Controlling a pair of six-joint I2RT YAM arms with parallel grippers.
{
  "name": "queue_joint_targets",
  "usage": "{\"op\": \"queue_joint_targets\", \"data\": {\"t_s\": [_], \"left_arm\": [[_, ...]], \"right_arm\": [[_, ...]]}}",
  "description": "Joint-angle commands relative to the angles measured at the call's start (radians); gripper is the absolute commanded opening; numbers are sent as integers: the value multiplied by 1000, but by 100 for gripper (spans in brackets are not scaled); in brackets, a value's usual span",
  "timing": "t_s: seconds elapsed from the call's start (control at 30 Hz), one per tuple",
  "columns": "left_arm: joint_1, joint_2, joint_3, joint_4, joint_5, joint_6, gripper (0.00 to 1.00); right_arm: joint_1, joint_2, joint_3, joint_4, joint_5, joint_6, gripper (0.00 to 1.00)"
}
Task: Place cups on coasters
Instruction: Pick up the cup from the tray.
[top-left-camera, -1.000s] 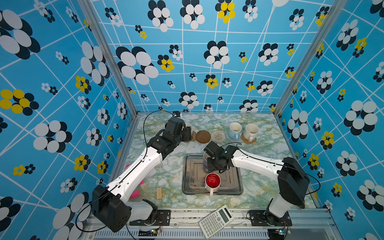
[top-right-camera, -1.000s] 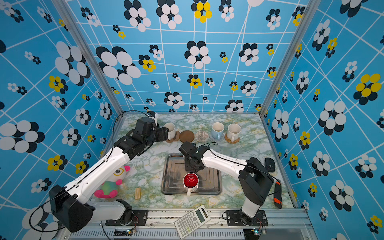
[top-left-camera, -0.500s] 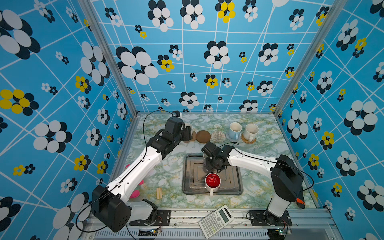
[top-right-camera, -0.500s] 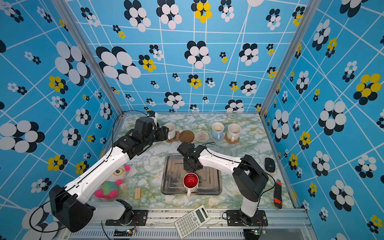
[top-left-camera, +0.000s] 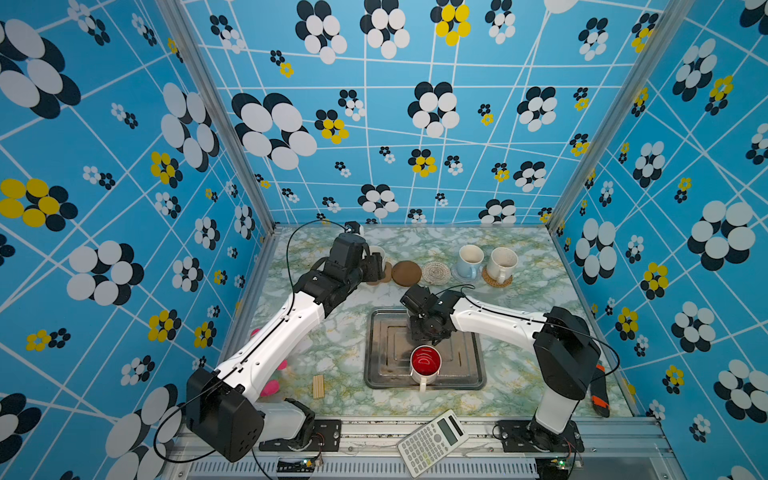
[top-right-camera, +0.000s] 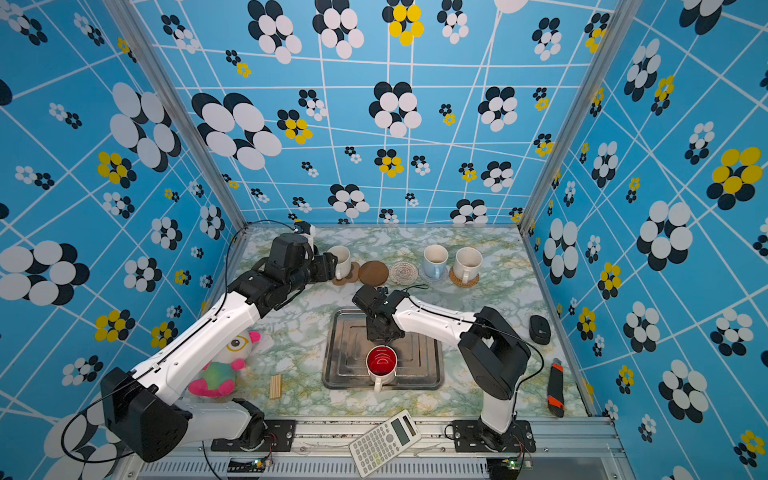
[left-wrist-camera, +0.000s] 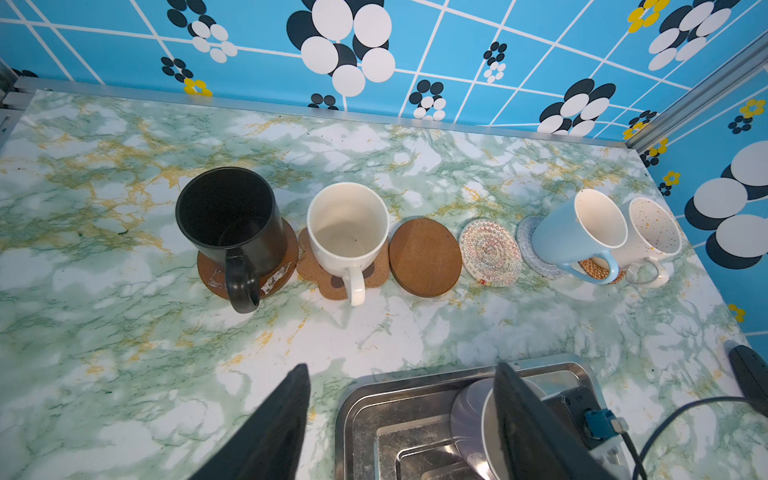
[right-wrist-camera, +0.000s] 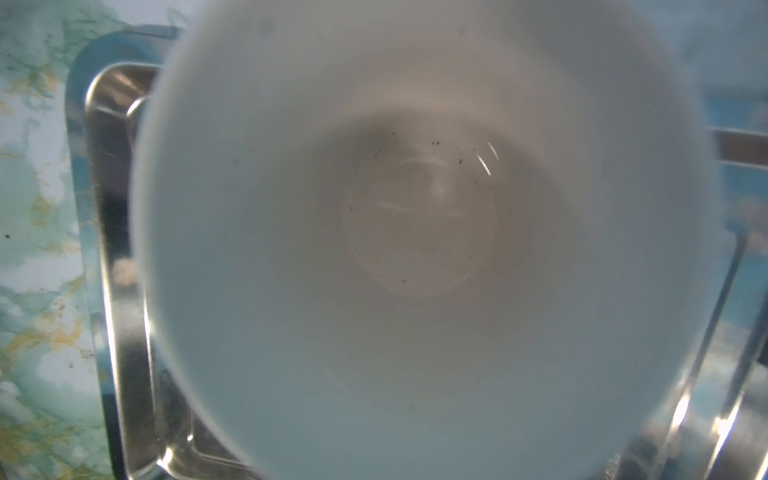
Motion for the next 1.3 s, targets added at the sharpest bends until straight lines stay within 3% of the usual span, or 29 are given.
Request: {"op": "queue_joint_targets", "data": {"t_s": [0.0, 0.73, 1.27], "left_arm": [[11, 8, -8, 8, 11, 11, 71], [32, -3, -9, 8, 13, 9, 71], [81, -37, -26, 14, 53, 1, 72]], "right_arm": [[5, 14, 35, -17, 37, -5, 2], [5, -53, 226, -184, 208, -115, 0], [-86, 112, 532, -200, 176, -258, 0]]}}
